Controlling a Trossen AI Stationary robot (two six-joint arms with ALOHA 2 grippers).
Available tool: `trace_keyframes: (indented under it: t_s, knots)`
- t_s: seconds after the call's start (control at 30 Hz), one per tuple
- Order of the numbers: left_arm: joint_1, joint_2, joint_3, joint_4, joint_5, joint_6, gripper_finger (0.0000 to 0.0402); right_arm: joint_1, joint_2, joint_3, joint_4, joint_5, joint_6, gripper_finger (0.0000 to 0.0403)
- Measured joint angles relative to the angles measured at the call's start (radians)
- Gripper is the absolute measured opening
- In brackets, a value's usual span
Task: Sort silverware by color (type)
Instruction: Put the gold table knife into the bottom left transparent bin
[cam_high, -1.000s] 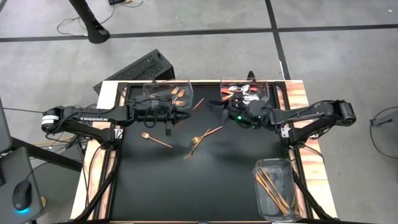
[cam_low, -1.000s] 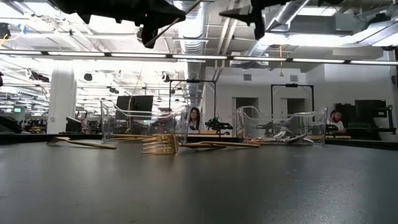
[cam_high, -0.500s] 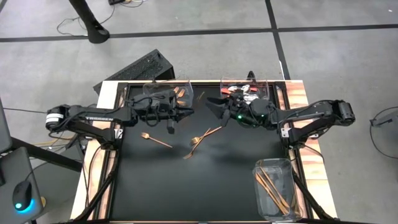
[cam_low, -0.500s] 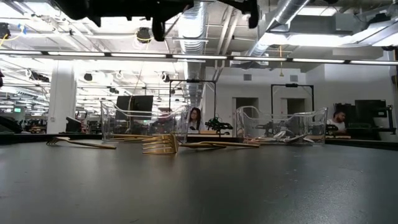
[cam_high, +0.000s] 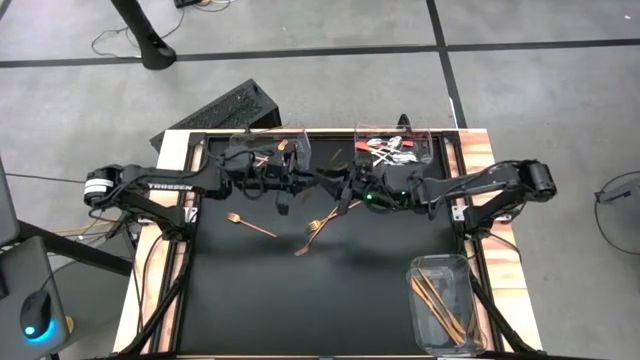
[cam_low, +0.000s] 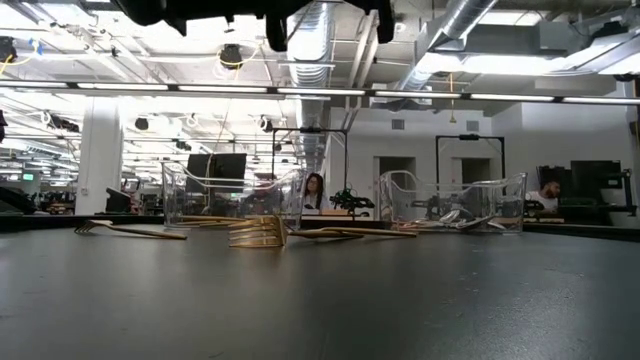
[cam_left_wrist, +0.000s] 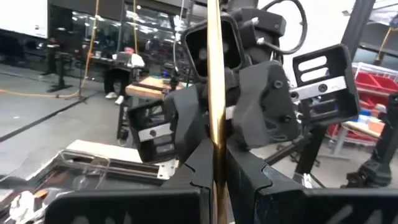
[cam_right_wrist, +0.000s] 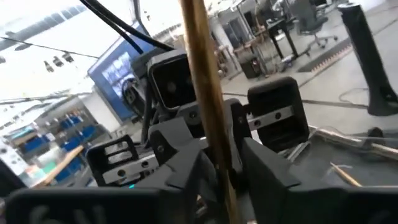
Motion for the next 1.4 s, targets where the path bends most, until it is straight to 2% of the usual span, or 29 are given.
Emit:
trace_keyframes:
  t_s: [0.17, 0.43, 0.53, 0.87, 1.07, 1.17, 1.33, 1.4]
  knots:
    - [0.004, -0.004, 0.006, -0.017, 0.01, 0.008, 0.0009, -0.003, 0.004, 0.012, 0.013, 0.009, -0.013, 0.0064]
    - [0.014, -0.001, 0.006, -0.045, 0.026, -0.005, 0.001, -0.003, -0.006, 0.01, -0.007, 0.052, -0.064, 0.0052]
    - [0.015, -0.001, 0.006, -0.049, 0.026, -0.003, 0.0012, -0.01, -0.006, 0.01, -0.005, 0.05, -0.061, 0.0059]
    - [0.014, 0.002, 0.003, -0.098, 0.04, 0.018, 0.0011, -0.018, -0.014, 0.014, 0.039, 0.055, -0.088, 0.0126]
    - [0.014, 0.002, 0.003, -0.119, 0.04, 0.01, 0.0011, -0.017, -0.013, 0.013, 0.047, 0.055, -0.162, 0.0134]
    - [0.014, -0.001, 0.004, -0.119, 0.04, 0.008, 0.0011, -0.023, -0.011, 0.013, 0.037, 0.055, -0.162, 0.0115]
    - [0.014, -0.001, 0.003, -0.121, 0.038, 0.003, 0.0011, -0.023, -0.011, 0.013, 0.03, 0.054, -0.164, 0.0038]
    - [0.014, -0.001, 0.003, -0.122, 0.037, 0.004, 0.0011, -0.023, -0.011, 0.013, 0.023, 0.055, -0.168, 0.0027]
